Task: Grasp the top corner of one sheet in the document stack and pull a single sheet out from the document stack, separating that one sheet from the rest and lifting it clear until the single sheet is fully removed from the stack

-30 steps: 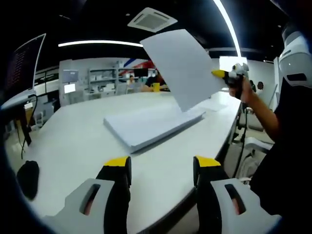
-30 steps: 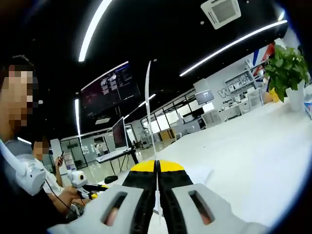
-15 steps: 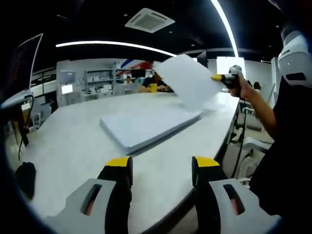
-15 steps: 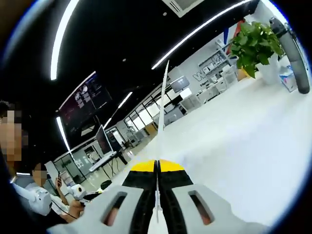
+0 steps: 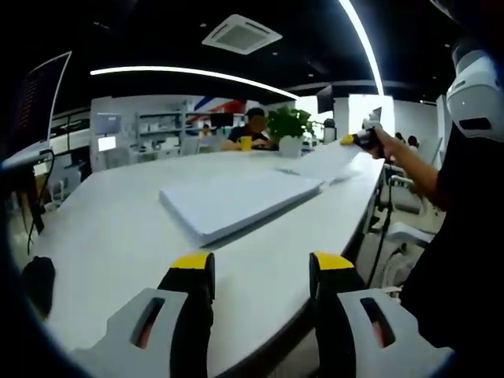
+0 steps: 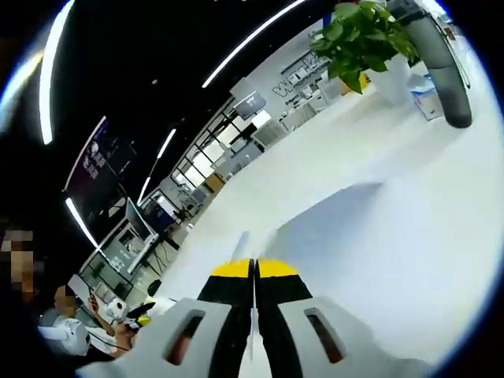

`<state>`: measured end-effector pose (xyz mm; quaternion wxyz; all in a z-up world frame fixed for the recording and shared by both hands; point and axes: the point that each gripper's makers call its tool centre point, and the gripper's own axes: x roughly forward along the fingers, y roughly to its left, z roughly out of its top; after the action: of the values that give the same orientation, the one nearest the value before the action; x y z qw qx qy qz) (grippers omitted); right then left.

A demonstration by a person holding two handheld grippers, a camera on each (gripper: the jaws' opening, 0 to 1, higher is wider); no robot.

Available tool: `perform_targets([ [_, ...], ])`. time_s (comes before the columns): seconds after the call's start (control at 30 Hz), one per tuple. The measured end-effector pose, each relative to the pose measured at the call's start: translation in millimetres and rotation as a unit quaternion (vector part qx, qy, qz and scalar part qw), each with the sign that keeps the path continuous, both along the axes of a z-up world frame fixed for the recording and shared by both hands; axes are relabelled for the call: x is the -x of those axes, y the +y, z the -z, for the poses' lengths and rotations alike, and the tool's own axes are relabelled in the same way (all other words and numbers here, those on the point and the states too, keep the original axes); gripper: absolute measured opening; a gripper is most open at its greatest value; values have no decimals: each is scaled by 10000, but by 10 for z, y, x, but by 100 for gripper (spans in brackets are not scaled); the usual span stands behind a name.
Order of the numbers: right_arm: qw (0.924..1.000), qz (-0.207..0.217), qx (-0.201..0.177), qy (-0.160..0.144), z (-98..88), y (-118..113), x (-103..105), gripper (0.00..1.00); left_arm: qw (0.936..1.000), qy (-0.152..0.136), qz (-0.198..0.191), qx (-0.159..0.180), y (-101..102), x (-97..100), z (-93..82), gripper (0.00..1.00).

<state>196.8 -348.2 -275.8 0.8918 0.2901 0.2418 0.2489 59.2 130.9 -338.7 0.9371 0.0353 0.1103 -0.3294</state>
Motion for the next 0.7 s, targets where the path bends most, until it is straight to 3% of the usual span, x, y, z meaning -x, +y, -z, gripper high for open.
perform_targets([
  [0.27, 9973, -25, 67, 732, 295, -274, -52, 2, 10000, 31, 43, -44, -24, 5, -4, 48],
  [0.3, 9960, 10, 221, 866, 359, -358, -62, 2, 10000, -10, 44, -74, -20, 12, -21, 48],
  [0.4, 9944, 85, 460, 950, 419, -305, 3, 2, 10000, -65, 16, -27, 4, 10, -52, 48],
  [0.5, 9917, 174, 726, 1050, 470, -283, 56, 2, 9997, 58, -111, -225, 51, -23, 47, 48],
  [0.53, 9906, 224, 825, 1069, 481, -400, 0, 2, 9994, 82, -115, -302, 51, -29, 74, 48],
  [0.67, 9866, 327, 1124, 1139, 541, -512, -28, 2, 9996, 76, -12, -267, 3, -24, 59, 48],
  [0.7, 9813, 420, 1443, 1206, 607, -577, -19, 2, 9997, 58, 8, -253, -8, -23, 47, 48],
])
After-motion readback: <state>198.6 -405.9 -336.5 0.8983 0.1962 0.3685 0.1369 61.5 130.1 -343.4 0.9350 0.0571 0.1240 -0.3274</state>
